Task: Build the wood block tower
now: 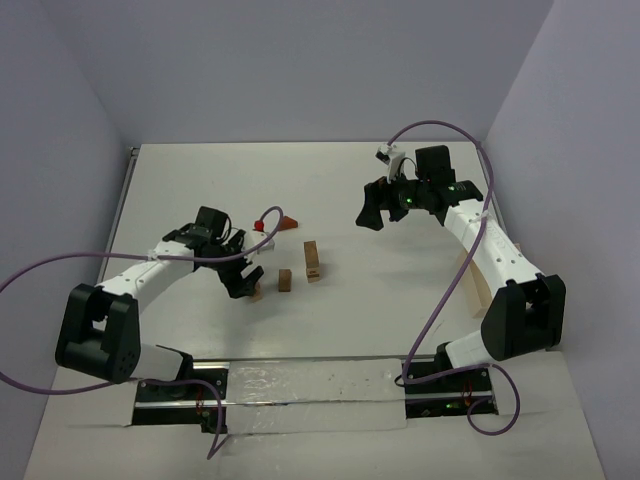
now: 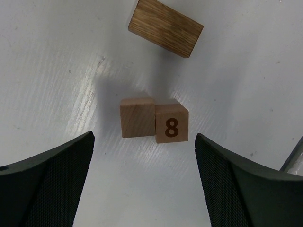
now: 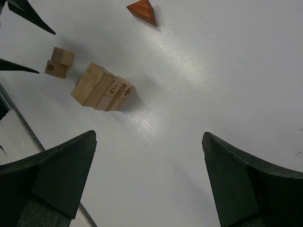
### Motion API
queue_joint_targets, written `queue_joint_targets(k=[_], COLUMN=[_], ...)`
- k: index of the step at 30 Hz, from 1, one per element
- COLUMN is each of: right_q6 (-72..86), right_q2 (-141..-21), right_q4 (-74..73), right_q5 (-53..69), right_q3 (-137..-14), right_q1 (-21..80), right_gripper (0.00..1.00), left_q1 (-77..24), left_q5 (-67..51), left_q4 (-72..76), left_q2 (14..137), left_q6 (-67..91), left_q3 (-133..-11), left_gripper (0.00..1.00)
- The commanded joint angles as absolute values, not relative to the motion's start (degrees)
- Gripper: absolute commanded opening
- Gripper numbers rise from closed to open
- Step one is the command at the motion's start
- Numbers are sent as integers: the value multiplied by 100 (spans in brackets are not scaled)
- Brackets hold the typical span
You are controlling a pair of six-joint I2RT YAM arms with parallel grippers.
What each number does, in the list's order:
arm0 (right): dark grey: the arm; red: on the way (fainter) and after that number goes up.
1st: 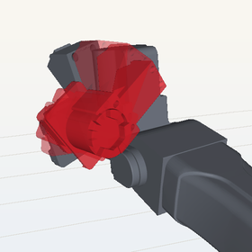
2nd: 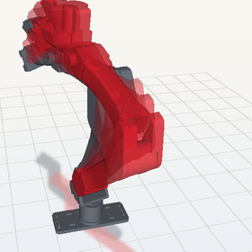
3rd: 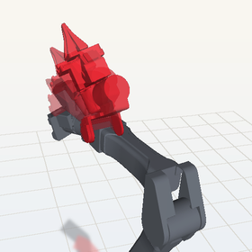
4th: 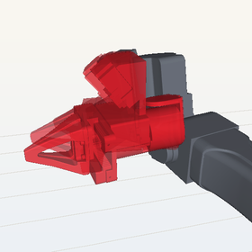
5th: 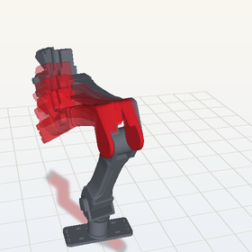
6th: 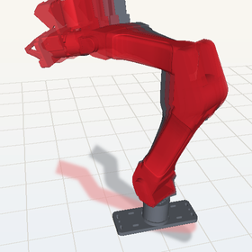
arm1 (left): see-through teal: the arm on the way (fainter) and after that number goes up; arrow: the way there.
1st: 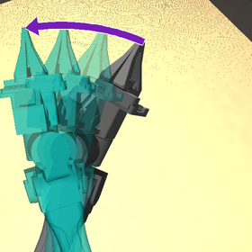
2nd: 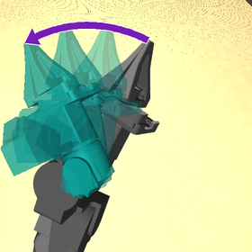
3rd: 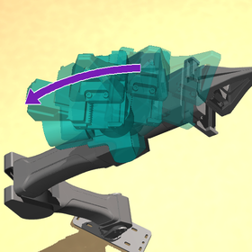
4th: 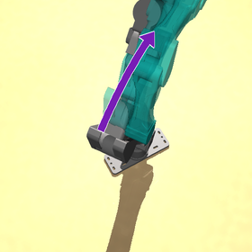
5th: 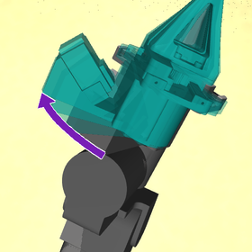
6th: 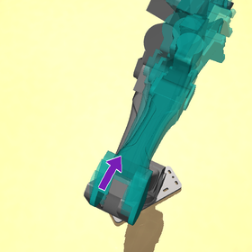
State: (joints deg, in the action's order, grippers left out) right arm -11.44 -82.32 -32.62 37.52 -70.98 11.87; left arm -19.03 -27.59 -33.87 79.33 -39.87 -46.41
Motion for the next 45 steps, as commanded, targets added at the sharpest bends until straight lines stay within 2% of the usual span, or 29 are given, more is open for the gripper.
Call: queue_joint_targets(k=[1,16,21,24,26,38,45], right_q6=[-1200,-1213,-1222,-1222,-1222,-1222,-1221], right_q2=[-8160,-8234,-8209,-8209,-8214,-8183,-8139], right_q4=[-3296,-3356,-3357,-3357,-3349,-3331,-3323], right_q5=[3806,3823,3812,3814,3819,3826,3824], right_q3=[-7216,-7295,-7277,-7269,-7273,-7242,-7217], right_q1=[1248,1283,1283,1283,1283,1283,1283], right_gripper=[100,100,100,100,100,100,100], left_q1=[-1885,-2438,-2538,-2540,-2540,-2531,-2271], left_q5=[-3071,-2598,-2391,-2285,-2223,-2351,-3245], left_q4=[-3151,-2497,-2279,-2232,-2228,-2354,-3265], left_q2=[8072,8100,8211,8262,8257,7874,7378], left_q6=[-4113,-3997,-3973,-3997,-4021,-4362,-4643], left_q3=[-4685,-4162,-4001,-3981,-3964,-3841,-4326], left_gripper=[93,94,90,83,75,47,26])
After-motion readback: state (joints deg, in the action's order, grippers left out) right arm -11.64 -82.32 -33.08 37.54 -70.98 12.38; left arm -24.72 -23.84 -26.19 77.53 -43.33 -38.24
